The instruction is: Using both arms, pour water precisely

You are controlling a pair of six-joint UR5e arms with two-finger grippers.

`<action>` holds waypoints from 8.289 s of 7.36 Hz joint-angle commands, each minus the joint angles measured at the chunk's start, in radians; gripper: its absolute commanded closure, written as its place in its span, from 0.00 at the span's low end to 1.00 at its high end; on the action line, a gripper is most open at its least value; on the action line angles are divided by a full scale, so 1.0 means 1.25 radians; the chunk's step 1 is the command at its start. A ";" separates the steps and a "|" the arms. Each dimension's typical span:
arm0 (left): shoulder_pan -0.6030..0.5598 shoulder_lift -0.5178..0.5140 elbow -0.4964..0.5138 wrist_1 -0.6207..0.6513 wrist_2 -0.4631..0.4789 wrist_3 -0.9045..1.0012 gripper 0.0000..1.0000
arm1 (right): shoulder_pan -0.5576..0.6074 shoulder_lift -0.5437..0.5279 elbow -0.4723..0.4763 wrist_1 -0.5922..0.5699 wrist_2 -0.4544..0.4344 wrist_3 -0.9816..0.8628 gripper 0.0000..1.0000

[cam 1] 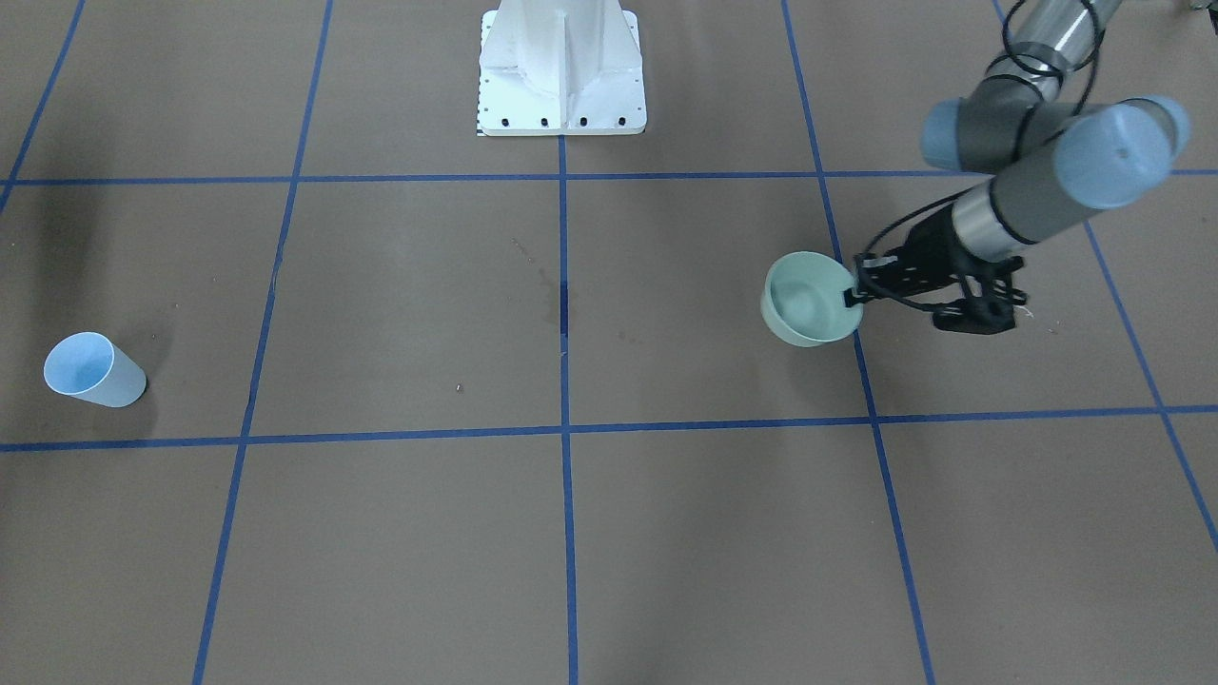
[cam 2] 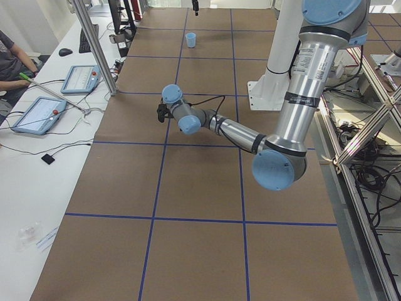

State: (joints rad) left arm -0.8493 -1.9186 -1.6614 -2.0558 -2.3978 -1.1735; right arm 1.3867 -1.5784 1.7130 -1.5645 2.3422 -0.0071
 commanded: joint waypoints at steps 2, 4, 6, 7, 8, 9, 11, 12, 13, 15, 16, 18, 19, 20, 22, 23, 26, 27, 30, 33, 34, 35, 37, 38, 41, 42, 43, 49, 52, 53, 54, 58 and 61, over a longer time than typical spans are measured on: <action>0.219 -0.252 0.046 0.190 0.214 -0.129 1.00 | 0.000 -0.004 0.002 0.000 0.006 0.008 0.00; 0.251 -0.284 0.097 0.187 0.233 -0.130 1.00 | 0.000 -0.004 0.004 0.000 0.006 0.009 0.00; 0.265 -0.296 0.118 0.182 0.233 -0.129 1.00 | 0.000 -0.005 0.004 0.000 0.006 0.009 0.00; 0.265 -0.299 0.122 0.182 0.233 -0.126 1.00 | 0.000 -0.005 0.003 0.000 0.006 0.009 0.00; 0.263 -0.299 0.123 0.182 0.233 -0.126 1.00 | 0.000 -0.004 0.002 0.000 0.006 0.009 0.00; 0.263 -0.299 0.123 0.182 0.232 -0.126 1.00 | 0.000 -0.004 0.002 0.000 0.006 0.011 0.00; 0.261 -0.296 0.123 0.182 0.232 -0.126 1.00 | 0.000 -0.005 0.002 0.000 0.006 0.011 0.00; 0.260 -0.296 0.123 0.183 0.233 -0.128 1.00 | 0.000 -0.005 0.002 0.000 0.006 0.009 0.00; 0.259 -0.295 0.122 0.183 0.232 -0.128 1.00 | 0.000 -0.005 0.002 0.000 0.006 0.011 0.00; 0.259 -0.294 0.122 0.183 0.232 -0.128 1.00 | 0.000 -0.005 0.002 0.000 0.007 0.011 0.00; 0.257 -0.292 0.122 0.183 0.232 -0.128 1.00 | 0.000 -0.005 0.002 0.000 0.007 0.011 0.00; 0.256 -0.291 0.122 0.183 0.232 -0.128 0.30 | -0.002 -0.004 0.004 0.001 0.007 0.008 0.00; 0.255 -0.292 0.119 0.187 0.232 -0.129 0.01 | -0.004 -0.004 0.008 0.001 0.014 0.007 0.00; 0.248 -0.291 0.112 0.189 0.233 -0.130 0.01 | -0.015 -0.005 0.005 0.030 0.050 0.007 0.00; 0.217 -0.281 0.054 0.207 0.230 -0.133 0.01 | -0.045 -0.062 -0.001 0.244 0.042 0.013 0.00; 0.214 -0.280 0.024 0.251 0.231 -0.140 0.01 | -0.051 -0.092 -0.005 0.335 0.031 0.064 0.00; 0.209 -0.279 0.017 0.257 0.235 -0.142 0.01 | -0.119 -0.167 -0.057 0.786 0.017 0.348 0.00; 0.209 -0.280 0.016 0.257 0.236 -0.142 0.01 | -0.189 -0.178 -0.063 0.903 -0.048 0.472 0.00; 0.209 -0.279 0.017 0.258 0.246 -0.144 0.01 | -0.305 -0.217 -0.071 1.036 -0.196 0.520 0.03; 0.205 -0.279 0.016 0.258 0.246 -0.151 0.01 | -0.398 -0.184 -0.200 1.256 -0.374 0.508 0.04; 0.205 -0.279 0.016 0.258 0.246 -0.151 0.01 | -0.410 -0.178 -0.214 1.267 -0.385 0.508 0.05; 0.203 -0.279 0.016 0.258 0.246 -0.151 0.01 | -0.417 -0.163 -0.227 1.269 -0.409 0.493 0.05; 0.200 -0.278 0.014 0.258 0.244 -0.152 0.01 | -0.437 -0.128 -0.289 1.293 -0.454 0.448 0.05; 0.200 -0.278 0.012 0.258 0.246 -0.152 0.01 | -0.441 -0.105 -0.323 1.326 -0.465 0.445 0.06; 0.196 -0.268 0.007 0.258 0.244 -0.151 0.01 | -0.443 -0.082 -0.342 1.340 -0.466 0.446 0.07; 0.196 -0.267 0.005 0.258 0.244 -0.151 0.01 | -0.443 -0.075 -0.353 1.368 -0.471 0.447 0.07; 0.196 -0.267 0.005 0.258 0.244 -0.151 0.01 | -0.444 -0.065 -0.353 1.371 -0.472 0.450 0.07; 0.193 -0.263 0.000 0.258 0.244 -0.151 0.01 | -0.443 -0.052 -0.362 1.373 -0.497 0.452 0.07; 0.193 -0.262 0.000 0.258 0.244 -0.151 0.01 | -0.443 -0.049 -0.360 1.373 -0.513 0.481 0.07; 0.193 -0.262 0.000 0.258 0.244 -0.151 0.01 | -0.443 -0.049 -0.360 1.373 -0.514 0.481 0.07; 0.193 -0.262 0.000 0.258 0.244 -0.151 0.01 | -0.443 -0.049 -0.360 1.373 -0.526 0.482 0.07; 0.193 -0.262 0.000 0.258 0.246 -0.151 0.01 | -0.443 -0.042 -0.360 1.372 -0.537 0.509 0.07; 0.193 -0.253 0.000 0.258 0.246 -0.151 0.01 | -0.444 -0.038 -0.362 1.372 -0.537 0.516 0.07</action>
State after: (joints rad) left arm -0.6074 -2.2425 -1.6609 -1.7334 -2.0909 -1.3622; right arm 0.8327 -1.6275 1.2612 0.1503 1.6714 0.6356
